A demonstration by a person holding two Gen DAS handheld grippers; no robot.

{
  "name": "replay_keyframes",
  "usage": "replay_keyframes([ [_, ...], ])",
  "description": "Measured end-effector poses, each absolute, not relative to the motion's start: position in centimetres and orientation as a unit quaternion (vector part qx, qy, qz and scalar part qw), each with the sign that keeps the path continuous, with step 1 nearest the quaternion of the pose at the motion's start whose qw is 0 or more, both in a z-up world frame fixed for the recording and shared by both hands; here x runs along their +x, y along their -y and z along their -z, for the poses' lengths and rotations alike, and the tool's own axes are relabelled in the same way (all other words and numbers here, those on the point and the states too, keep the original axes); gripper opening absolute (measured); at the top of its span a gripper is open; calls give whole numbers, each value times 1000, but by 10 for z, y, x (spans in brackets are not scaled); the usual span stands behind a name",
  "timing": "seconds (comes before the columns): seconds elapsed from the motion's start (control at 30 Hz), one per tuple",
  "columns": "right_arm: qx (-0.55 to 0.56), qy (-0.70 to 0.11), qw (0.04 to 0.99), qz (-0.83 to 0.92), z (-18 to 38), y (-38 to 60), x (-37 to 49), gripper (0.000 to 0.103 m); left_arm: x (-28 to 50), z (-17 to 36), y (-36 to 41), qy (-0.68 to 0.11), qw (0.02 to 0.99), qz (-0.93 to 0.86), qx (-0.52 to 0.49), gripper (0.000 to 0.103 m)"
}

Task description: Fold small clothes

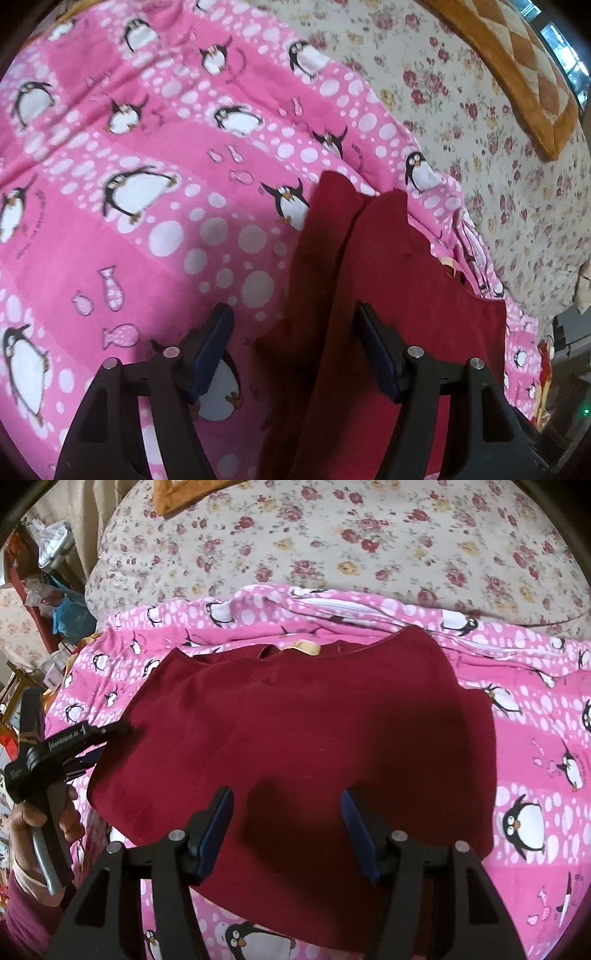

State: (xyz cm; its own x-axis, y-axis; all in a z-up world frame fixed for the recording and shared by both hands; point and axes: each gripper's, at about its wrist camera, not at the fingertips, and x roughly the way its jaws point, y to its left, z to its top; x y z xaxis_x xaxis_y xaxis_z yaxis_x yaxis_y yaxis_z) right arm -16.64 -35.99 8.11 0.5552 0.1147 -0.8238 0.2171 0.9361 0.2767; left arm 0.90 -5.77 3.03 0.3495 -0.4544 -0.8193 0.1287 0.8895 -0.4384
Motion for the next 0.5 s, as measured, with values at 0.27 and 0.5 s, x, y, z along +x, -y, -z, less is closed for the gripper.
replay_keyframes([
  [0.27, 156, -450, 879, 22, -79, 355, -160, 64, 11, -28, 70, -533, 815, 187, -125, 58],
  [0.5, 155, -435, 887, 14, -78, 354, -145, 61, 14, -27, 79, -530, 816, 200, -109, 57],
])
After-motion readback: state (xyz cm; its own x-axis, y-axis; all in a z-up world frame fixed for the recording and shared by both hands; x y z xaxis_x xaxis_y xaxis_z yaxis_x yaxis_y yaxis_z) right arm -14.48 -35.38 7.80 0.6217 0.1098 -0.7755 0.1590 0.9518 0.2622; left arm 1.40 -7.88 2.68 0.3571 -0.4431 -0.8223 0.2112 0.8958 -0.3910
